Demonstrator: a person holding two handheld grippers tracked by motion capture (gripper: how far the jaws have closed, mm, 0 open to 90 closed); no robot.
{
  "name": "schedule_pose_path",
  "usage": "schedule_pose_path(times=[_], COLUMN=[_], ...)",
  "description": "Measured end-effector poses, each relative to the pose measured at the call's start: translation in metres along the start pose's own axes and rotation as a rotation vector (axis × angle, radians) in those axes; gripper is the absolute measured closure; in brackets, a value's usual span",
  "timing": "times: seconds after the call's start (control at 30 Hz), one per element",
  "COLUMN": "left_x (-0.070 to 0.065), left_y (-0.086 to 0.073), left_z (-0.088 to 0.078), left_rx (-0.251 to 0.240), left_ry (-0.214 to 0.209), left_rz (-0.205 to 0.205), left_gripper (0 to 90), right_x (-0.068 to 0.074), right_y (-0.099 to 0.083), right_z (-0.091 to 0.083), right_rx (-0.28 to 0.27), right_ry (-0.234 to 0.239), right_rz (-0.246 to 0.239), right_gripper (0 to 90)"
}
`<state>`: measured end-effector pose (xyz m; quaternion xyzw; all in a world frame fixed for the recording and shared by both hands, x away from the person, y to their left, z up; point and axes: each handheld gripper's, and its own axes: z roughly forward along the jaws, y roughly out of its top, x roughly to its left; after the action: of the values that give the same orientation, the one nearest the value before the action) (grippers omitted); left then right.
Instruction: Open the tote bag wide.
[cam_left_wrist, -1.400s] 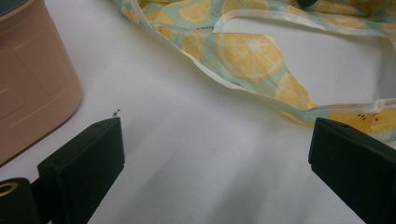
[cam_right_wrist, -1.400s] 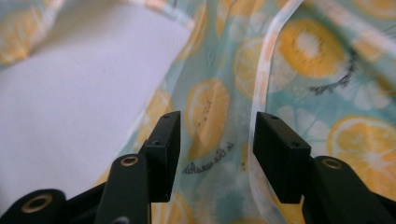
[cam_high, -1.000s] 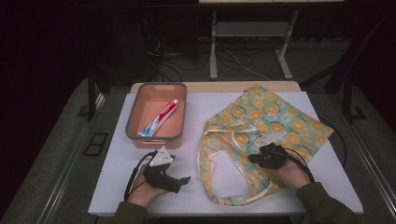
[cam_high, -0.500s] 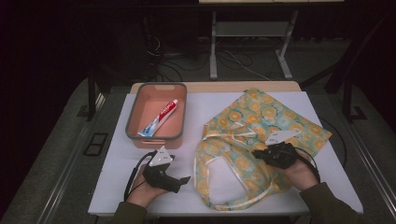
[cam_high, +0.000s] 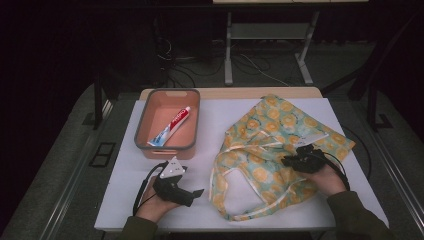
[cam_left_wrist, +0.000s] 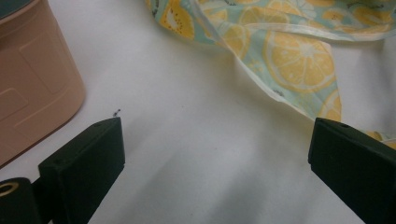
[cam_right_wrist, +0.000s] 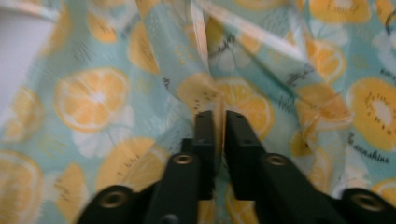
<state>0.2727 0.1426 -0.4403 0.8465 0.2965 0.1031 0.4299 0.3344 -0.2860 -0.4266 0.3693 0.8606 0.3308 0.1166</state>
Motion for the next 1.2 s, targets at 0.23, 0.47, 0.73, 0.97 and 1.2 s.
schedule_pose_path(times=[0.23, 0.47, 0.73, 0.97, 1.2], left_x=[0.0, 0.0, 0.0, 0.0, 0.0], left_y=[0.0, 0.0, 0.0, 0.0, 0.0], left_z=[0.001, 0.001, 0.001, 0.001, 0.001], left_rx=[0.006, 0.004, 0.003, 0.004, 0.007], left_ry=[-0.001, 0.001, -0.001, -0.002, -0.003], left_rz=[0.003, -0.002, 0.0, 0.0, 0.002], left_gripper=[2.4, 2.4, 2.4, 2.4, 2.4], right_x=[0.018, 0.039, 0.046, 0.03, 0.016], right_y=[0.023, 0.038, 0.035, 0.028, 0.025], right_z=[-0.014, 0.02, 0.055, 0.054, 0.049], right_rx=[-0.119, -0.041, 0.058, 0.033, 0.012], right_ry=[0.09, 0.096, 0.056, 0.019, -0.016], right_rz=[-0.016, -0.059, -0.102, -0.03, 0.014], right_gripper=[35.2, 19.1, 12.1, 33.3, 70.9])
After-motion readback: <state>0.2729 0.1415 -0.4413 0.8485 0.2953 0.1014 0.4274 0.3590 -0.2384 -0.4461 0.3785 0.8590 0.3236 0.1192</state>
